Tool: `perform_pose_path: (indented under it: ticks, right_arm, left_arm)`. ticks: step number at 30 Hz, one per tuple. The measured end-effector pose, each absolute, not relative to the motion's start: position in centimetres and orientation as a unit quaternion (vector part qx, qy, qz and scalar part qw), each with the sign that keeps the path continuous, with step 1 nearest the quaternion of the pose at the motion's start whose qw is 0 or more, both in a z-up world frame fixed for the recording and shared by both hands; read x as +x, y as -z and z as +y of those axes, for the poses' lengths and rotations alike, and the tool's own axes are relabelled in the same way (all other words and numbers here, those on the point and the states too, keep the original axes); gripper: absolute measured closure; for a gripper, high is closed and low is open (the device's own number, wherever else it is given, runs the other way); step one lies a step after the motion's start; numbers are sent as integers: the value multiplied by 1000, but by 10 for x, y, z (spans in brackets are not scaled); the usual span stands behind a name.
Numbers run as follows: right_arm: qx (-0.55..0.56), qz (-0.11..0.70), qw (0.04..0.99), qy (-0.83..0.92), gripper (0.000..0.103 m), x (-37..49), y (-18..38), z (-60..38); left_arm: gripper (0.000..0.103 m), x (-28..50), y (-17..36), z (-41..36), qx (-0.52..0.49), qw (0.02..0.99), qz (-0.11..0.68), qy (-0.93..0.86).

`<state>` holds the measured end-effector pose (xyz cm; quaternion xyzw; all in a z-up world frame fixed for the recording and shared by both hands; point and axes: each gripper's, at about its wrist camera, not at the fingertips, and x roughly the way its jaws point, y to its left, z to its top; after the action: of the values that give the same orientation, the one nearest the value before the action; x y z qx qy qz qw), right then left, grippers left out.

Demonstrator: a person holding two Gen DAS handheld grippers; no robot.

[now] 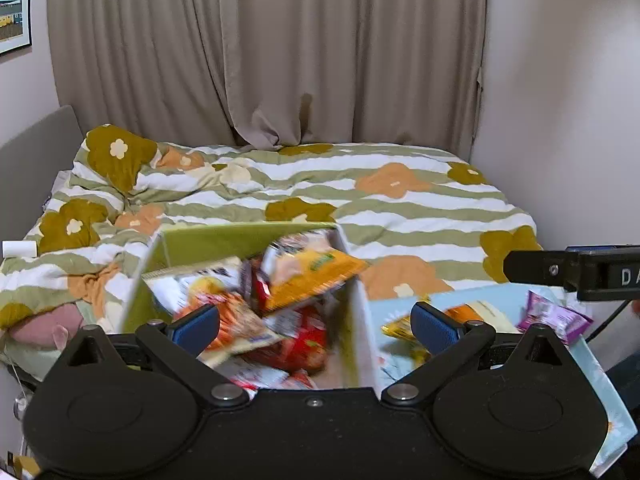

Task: Organize snacks
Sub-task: 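Move both tools back over the remaining snack bags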

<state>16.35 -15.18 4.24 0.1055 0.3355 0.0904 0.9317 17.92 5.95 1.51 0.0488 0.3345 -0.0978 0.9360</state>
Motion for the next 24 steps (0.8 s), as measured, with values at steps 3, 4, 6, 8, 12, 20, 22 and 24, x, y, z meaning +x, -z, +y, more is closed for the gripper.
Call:
perform_pose_path:
  ticks: [3, 4, 6, 8, 12, 20, 22, 24]
  right_arm:
    - [96, 340, 932, -85, 0, 149, -35, -173]
    - [93, 342, 931, -85, 0, 145, -32, -178]
    - [89, 346, 930, -81, 0, 137, -24, -191]
    - [89, 354, 927, -85, 0, 131, -15, -201]
    - [98, 374, 916, -106, 0, 122, 3, -221]
    - [96, 414, 892, -153, 0, 111, 45, -243]
    - [97, 423, 886, -163, 0, 110, 55, -246]
    - [99, 432, 879, -173, 0, 110, 66, -247]
  left_arm:
    - [0, 165, -8, 41, 52, 935, 340, 91]
    - [0, 161, -5, 35, 53, 934, 341, 88]
    - [0, 152, 3, 24, 54, 933, 347, 81]
    - [0, 144, 10, 14, 56, 930, 354, 76]
    - [0, 126, 29, -4, 65, 927, 364, 66]
    - [1, 98, 77, -40, 134, 913, 377, 79]
    - [1, 96, 89, -48, 159, 908, 377, 84]
    - [2, 94, 100, -52, 184, 903, 378, 86]
